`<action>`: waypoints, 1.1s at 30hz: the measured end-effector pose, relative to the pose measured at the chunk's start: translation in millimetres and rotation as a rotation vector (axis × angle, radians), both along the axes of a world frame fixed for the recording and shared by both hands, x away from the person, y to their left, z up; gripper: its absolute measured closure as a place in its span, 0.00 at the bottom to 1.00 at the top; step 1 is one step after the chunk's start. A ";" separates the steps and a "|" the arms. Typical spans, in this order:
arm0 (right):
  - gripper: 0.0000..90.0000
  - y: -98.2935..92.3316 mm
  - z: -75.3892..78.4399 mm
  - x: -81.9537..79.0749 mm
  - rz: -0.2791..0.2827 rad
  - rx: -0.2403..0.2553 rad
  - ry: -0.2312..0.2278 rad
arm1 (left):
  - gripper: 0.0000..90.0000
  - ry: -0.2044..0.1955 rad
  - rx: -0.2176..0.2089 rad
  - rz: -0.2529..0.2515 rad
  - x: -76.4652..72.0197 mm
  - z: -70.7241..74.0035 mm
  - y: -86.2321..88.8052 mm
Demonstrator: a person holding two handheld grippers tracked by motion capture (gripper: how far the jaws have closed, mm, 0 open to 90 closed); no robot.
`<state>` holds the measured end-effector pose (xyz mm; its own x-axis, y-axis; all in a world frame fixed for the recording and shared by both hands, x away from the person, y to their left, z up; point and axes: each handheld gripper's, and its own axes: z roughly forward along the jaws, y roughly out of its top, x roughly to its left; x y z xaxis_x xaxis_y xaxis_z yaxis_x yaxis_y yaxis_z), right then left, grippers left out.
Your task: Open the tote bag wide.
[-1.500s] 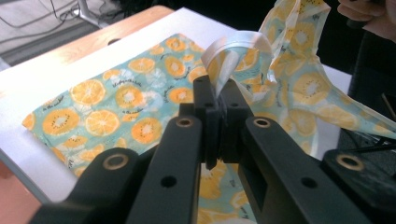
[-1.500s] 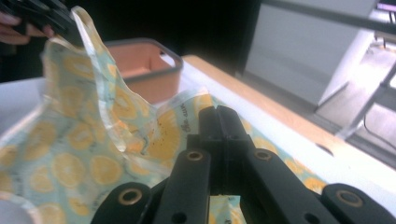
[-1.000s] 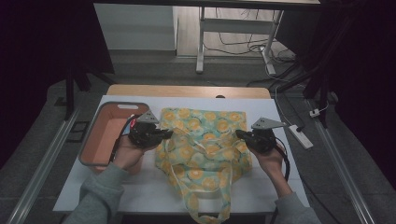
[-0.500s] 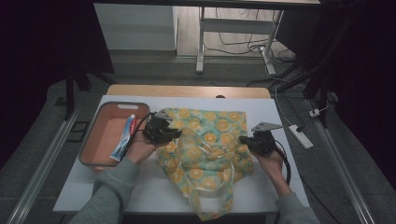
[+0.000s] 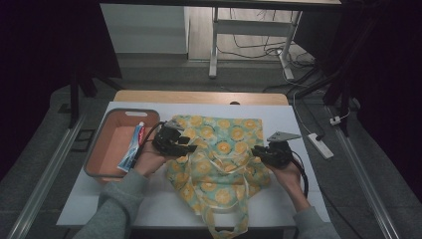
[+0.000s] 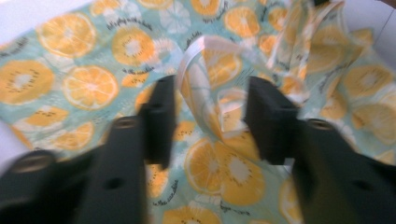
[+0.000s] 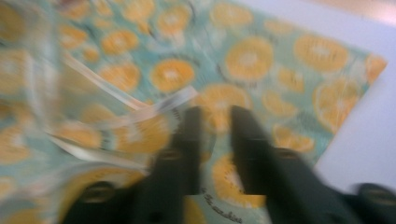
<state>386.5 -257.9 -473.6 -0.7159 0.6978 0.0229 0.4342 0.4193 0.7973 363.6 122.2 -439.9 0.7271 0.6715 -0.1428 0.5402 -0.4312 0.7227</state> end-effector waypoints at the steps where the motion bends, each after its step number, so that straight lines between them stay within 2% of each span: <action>1: 0.66 -0.8 6.4 -3.3 0.006 0.015 -0.011 | 0.43 -0.009 -0.006 0.007 -3.5 3.7 2.7; 2: 0.62 -0.9 13.1 -7.0 0.010 0.032 -0.025 | 0.38 -0.018 -0.010 0.011 -7.5 7.5 5.6; 3: 0.54 0.6 26.8 -14.0 0.031 0.058 -0.050 | 0.35 -0.028 -0.019 0.012 -11.7 10.9 7.9; 4: 0.54 0.6 26.8 -14.0 0.031 0.058 -0.050 | 0.35 -0.034 -0.026 0.005 -16.0 13.9 9.5; 6: 0.49 5.6 38.1 -20.2 0.060 0.067 -0.071 | 0.35 -0.039 -0.027 -0.023 -24.6 18.2 9.7; 8: 0.48 12.8 44.8 -25.4 0.096 0.065 -0.071 | 0.35 -0.045 -0.006 -0.048 -32.5 19.6 5.7; 9: 0.48 22.0 47.0 -30.9 0.137 0.068 -0.061 | 0.35 -0.049 0.000 -0.064 -36.2 19.5 2.9; 10: 0.48 22.0 47.0 -30.9 0.137 0.068 -0.061 | 0.35 -0.054 0.010 -0.084 -39.5 19.4 0.2; 12: 0.47 33.7 46.7 -38.0 0.190 0.045 -0.049 | 0.37 -0.062 0.017 -0.118 -44.2 19.2 -5.3; 16: 0.47 54.9 37.2 -55.1 0.276 0.024 -0.008 | 0.40 -0.062 0.030 -0.159 -46.2 15.1 -19.0; 20: 0.47 70.6 20.8 -79.1 0.346 -0.020 0.033 | 0.42 -0.045 0.089 -0.201 -43.1 3.8 -37.6; 21: 0.47 78.1 13.9 -91.1 0.388 -0.043 0.048 | 0.44 -0.042 0.101 -0.212 -42.0 0.8 -42.5; 24: 0.47 87.1 3.4 -106.1 0.437 -0.097 0.073 | 0.44 -0.034 0.143 -0.242 -39.4 -7.6 -58.7; 25: 0.47 87.1 3.4 -106.1 0.437 -0.097 0.073 | 0.44 -0.032 0.149 -0.249 -38.7 -10.5 -64.3; 27: 0.47 91.3 -6.0 -112.3 0.455 -0.112 0.100 | 0.45 -0.020 0.170 -0.268 -36.0 -16.6 -73.8; 29: 0.47 96.6 -18.5 -117.3 0.474 -0.175 0.117 | 0.45 -0.005 0.199 -0.281 -32.9 -22.9 -81.4; 33: 0.47 98.9 -25.9 -119.2 0.476 -0.183 0.138 | 0.45 0.018 0.254 -0.295 -29.3 -34.8 -90.1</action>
<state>267.2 -159.0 -499.5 -0.9536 0.2973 0.0476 0.2574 0.7227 0.6414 334.3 32.1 -474.7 0.8933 0.4493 -0.0141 0.3780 -0.7338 0.5645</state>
